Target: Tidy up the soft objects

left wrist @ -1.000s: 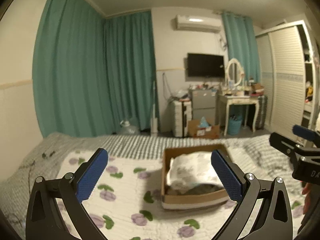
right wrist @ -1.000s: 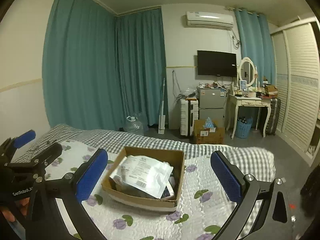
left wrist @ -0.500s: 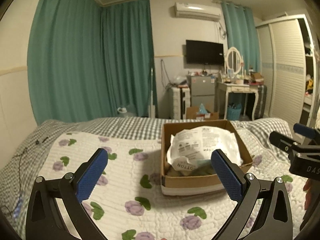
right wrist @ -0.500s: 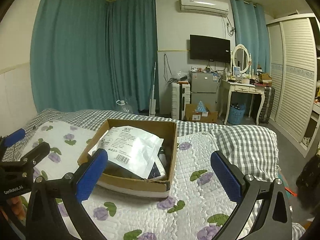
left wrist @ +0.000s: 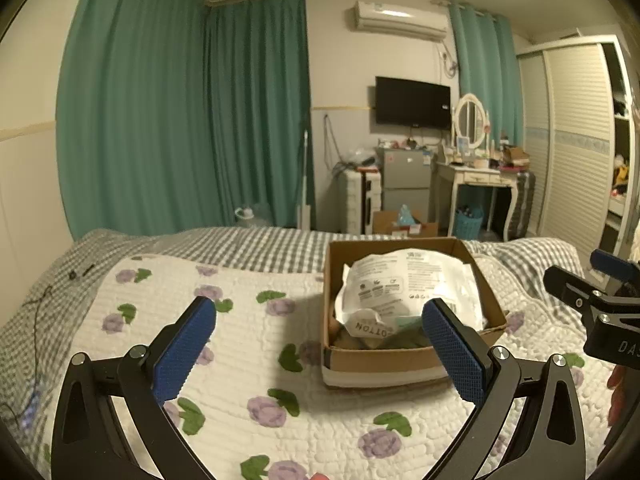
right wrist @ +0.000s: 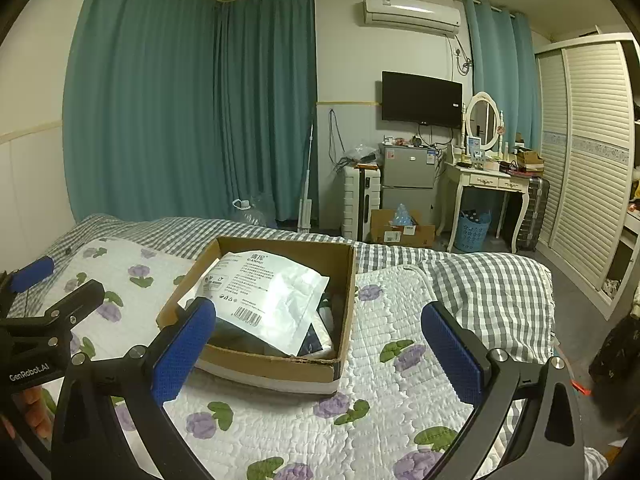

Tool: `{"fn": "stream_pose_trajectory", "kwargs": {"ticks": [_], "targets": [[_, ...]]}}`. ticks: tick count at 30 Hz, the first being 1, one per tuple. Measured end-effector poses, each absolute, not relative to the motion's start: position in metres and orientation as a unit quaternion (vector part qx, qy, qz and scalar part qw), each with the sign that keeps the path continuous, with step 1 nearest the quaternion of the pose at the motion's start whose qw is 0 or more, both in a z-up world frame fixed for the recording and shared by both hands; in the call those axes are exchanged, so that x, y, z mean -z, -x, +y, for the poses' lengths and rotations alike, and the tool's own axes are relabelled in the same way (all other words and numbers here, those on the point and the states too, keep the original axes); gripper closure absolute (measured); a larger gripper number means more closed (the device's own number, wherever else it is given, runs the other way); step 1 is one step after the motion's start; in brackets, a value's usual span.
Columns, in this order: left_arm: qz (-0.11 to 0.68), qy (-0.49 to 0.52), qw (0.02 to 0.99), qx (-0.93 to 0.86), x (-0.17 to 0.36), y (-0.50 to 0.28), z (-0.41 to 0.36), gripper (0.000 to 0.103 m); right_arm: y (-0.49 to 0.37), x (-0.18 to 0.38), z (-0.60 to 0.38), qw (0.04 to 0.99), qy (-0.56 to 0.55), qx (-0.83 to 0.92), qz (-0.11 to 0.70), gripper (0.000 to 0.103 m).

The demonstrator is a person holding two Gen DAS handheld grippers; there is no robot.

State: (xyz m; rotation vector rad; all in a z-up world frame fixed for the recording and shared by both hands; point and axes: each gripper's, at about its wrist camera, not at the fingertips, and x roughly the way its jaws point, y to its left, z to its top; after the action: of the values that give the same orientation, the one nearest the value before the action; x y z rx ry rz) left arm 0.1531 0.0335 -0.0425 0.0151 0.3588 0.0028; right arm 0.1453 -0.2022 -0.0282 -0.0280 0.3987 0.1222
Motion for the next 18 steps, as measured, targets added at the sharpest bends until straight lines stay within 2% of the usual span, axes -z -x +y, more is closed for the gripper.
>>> {"fn": "stream_pose_trajectory", "kwargs": {"ticks": [18], "targets": [[0.181, -0.006, 0.984, -0.003, 0.0442, -0.1504, 0.0315, 0.0, -0.1439, 0.0298, -0.2009, 0.978, 0.022, -0.053, 0.199, 0.0]]}}
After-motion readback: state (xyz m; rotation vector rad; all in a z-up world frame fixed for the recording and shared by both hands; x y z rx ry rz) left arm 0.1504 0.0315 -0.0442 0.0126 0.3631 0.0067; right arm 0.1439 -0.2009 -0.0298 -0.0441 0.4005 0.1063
